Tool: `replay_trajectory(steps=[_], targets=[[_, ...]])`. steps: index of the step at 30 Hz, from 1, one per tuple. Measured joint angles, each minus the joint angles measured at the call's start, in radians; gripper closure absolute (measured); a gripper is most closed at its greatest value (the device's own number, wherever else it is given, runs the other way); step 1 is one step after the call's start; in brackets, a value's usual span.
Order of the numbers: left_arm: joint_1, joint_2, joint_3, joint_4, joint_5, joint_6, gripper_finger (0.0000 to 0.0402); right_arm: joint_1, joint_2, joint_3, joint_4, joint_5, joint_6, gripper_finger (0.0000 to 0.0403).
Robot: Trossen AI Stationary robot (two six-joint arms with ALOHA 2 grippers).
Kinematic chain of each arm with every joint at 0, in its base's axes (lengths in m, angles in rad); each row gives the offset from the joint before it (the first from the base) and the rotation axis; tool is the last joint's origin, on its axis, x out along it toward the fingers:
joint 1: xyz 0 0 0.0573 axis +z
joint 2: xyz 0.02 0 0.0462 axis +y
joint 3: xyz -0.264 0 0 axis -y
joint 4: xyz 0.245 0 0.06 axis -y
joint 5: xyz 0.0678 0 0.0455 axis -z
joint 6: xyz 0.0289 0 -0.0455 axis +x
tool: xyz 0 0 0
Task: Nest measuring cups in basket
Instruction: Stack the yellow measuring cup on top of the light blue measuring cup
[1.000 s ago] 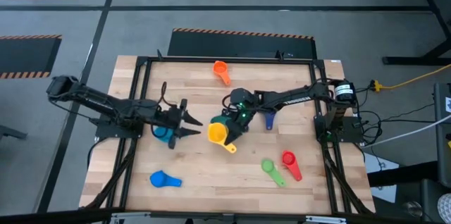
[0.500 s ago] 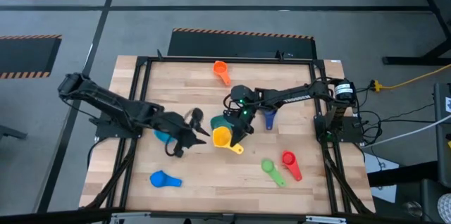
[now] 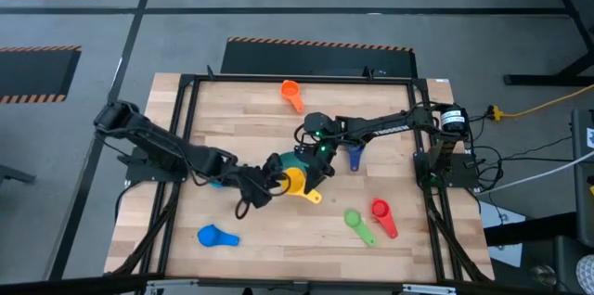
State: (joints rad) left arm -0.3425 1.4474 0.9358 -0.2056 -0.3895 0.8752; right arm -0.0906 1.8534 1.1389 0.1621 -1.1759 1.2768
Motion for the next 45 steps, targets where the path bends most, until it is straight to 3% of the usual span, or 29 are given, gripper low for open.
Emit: replay_trajectory(steps=[12, 24, 45], targets=[[0.003, 0.065, 0.028, -0.003, -0.019, 0.104, 0.0273, 0.000, 0.000, 0.000, 0.006, 0.001, -0.002, 0.0395], [-0.001, 0.066, 0.027, -0.011, 0.015, 0.116, 0.0393, -0.002, 0.000, 0.000, 0.009, 0.006, -0.002, 0.0387], [-0.025, 0.066, 0.026, -0.009, 0.036, 0.098, 0.0398, 0.000, -0.001, 0.000, 0.007, 0.045, -0.051, 0.0376]])
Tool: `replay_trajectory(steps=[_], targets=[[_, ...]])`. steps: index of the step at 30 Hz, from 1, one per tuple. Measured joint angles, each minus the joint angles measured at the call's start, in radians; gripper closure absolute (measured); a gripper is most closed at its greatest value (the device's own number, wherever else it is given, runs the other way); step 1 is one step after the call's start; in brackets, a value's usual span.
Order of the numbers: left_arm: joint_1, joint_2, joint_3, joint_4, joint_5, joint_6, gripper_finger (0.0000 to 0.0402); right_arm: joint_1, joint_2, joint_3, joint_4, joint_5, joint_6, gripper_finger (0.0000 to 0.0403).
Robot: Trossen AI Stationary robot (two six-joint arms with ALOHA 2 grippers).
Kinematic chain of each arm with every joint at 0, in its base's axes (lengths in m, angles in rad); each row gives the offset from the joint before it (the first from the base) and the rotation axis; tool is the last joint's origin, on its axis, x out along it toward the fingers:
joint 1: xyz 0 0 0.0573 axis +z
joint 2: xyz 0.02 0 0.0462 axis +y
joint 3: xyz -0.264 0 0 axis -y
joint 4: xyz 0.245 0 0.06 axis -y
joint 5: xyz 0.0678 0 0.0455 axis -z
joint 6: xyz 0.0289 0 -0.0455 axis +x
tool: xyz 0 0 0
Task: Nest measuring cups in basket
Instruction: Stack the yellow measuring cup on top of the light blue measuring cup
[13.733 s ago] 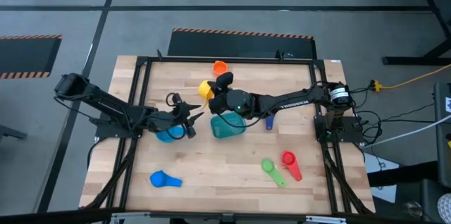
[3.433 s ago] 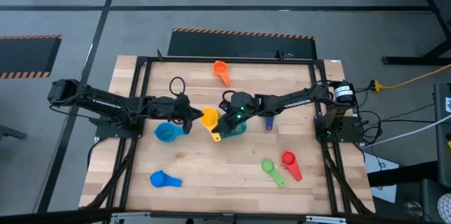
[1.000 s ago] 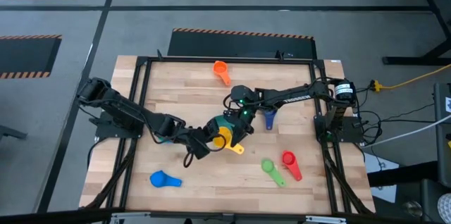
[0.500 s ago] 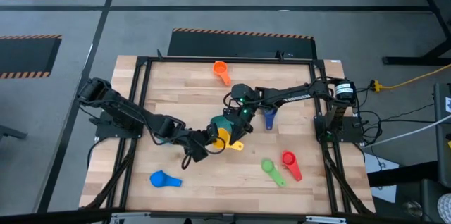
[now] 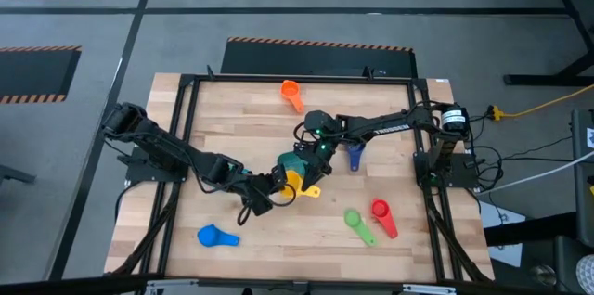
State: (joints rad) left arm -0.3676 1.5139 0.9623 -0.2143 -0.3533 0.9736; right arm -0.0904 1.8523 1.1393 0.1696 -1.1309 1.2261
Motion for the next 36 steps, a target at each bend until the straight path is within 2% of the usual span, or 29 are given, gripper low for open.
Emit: replay_trajectory(steps=[5, 9, 15, 22, 36], targets=[[-0.016, -0.002, 0.000, -0.004, 0.040, -0.014, 0.0399, -0.004, 0.000, 0.000, 0.019, -0.007, 0.000, 0.0376], [-0.042, -0.006, 0.002, -0.021, 0.029, -0.073, 0.0399, -0.018, 0.002, -0.001, 0.092, -0.017, 0.014, 0.0375], [-0.086, -0.006, 0.003, -0.036, -0.024, -0.145, 0.0400, -0.047, 0.003, -0.002, 0.096, -0.015, 0.029, 0.0375], [-0.104, -0.005, 0.003, -0.043, -0.078, -0.144, 0.0400, -0.052, 0.003, -0.001, 0.090, -0.016, 0.065, 0.0376], [-0.091, -0.003, 0.002, -0.045, -0.075, -0.122, 0.0400, -0.036, 0.003, -0.001, 0.089, -0.017, 0.068, 0.0376]])
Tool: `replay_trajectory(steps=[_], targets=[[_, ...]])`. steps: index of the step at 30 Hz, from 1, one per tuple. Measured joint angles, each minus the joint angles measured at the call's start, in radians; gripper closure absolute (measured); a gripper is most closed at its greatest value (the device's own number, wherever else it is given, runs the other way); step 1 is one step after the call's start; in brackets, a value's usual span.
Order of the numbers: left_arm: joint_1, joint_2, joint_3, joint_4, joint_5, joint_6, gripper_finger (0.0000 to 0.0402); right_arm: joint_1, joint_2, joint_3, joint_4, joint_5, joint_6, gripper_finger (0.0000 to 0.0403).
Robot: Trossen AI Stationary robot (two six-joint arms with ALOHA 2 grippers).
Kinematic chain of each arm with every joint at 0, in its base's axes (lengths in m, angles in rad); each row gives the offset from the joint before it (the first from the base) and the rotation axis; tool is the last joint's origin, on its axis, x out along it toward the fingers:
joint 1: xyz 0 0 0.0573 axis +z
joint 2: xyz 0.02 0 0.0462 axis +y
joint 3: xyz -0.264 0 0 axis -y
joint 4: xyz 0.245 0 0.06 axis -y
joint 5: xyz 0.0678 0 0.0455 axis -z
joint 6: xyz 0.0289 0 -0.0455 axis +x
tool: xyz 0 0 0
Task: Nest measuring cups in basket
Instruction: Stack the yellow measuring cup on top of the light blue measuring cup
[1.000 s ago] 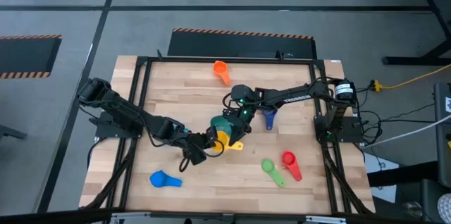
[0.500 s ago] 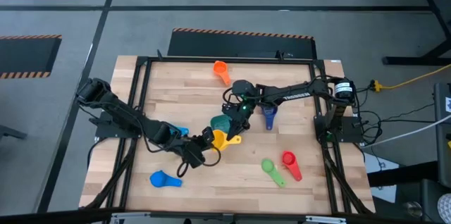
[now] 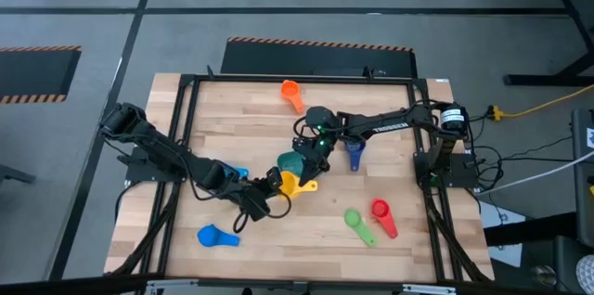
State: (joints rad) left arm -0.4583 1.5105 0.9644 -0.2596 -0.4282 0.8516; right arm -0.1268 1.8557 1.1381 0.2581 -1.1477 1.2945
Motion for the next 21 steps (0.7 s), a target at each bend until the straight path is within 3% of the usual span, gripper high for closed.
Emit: replay_trajectory(steps=[11, 16, 21], targets=[[0.000, 0.002, -0.002, -0.008, -0.001, 0.000, 0.0400, 0.001, -0.003, 0.002, -0.069, 0.024, -0.018, 0.0376], [0.000, 0.003, -0.006, -0.033, 0.002, -0.006, 0.0400, 0.004, -0.006, 0.002, -0.111, 0.140, -0.100, 0.0376], [0.000, 0.003, -0.006, -0.072, 0.001, -0.005, 0.0400, 0.018, -0.005, 0.002, -0.103, 0.182, -0.171, 0.0376]])
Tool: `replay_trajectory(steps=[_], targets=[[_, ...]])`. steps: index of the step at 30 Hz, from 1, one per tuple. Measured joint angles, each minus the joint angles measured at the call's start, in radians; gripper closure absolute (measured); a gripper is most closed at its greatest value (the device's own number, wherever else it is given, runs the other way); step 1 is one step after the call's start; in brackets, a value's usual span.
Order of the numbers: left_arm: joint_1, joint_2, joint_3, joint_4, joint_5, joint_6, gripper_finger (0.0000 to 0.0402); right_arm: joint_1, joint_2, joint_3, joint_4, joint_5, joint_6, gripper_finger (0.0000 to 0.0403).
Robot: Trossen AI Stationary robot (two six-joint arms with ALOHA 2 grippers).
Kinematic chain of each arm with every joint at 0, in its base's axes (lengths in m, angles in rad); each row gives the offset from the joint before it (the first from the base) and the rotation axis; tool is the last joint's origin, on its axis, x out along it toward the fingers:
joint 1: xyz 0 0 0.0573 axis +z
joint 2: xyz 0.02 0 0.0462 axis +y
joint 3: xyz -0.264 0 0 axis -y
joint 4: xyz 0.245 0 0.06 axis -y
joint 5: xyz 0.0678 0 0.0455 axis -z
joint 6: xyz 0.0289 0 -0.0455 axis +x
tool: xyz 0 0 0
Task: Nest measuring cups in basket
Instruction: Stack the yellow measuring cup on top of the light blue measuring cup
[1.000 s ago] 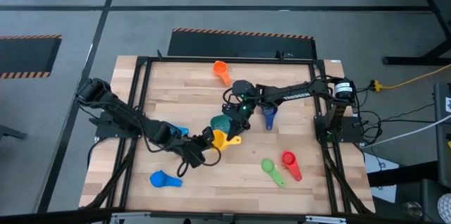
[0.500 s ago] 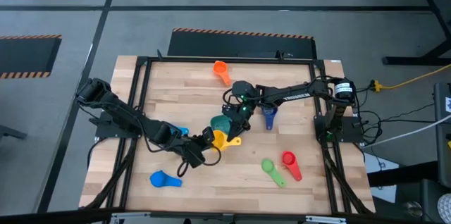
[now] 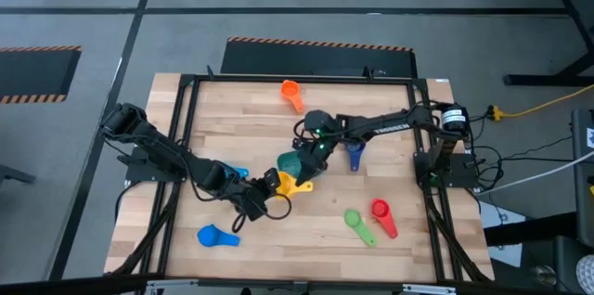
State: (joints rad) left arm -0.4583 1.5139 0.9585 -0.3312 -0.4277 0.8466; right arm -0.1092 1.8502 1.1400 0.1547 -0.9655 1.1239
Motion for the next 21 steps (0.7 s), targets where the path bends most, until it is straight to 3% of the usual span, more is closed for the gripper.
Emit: replay_trajectory(steps=[21], targets=[[-0.002, -0.002, 0.005, -0.051, 0.006, 0.004, 0.0400, 0.021, 0.003, 0.000, -0.024, 0.021, -0.003, 0.0376]])
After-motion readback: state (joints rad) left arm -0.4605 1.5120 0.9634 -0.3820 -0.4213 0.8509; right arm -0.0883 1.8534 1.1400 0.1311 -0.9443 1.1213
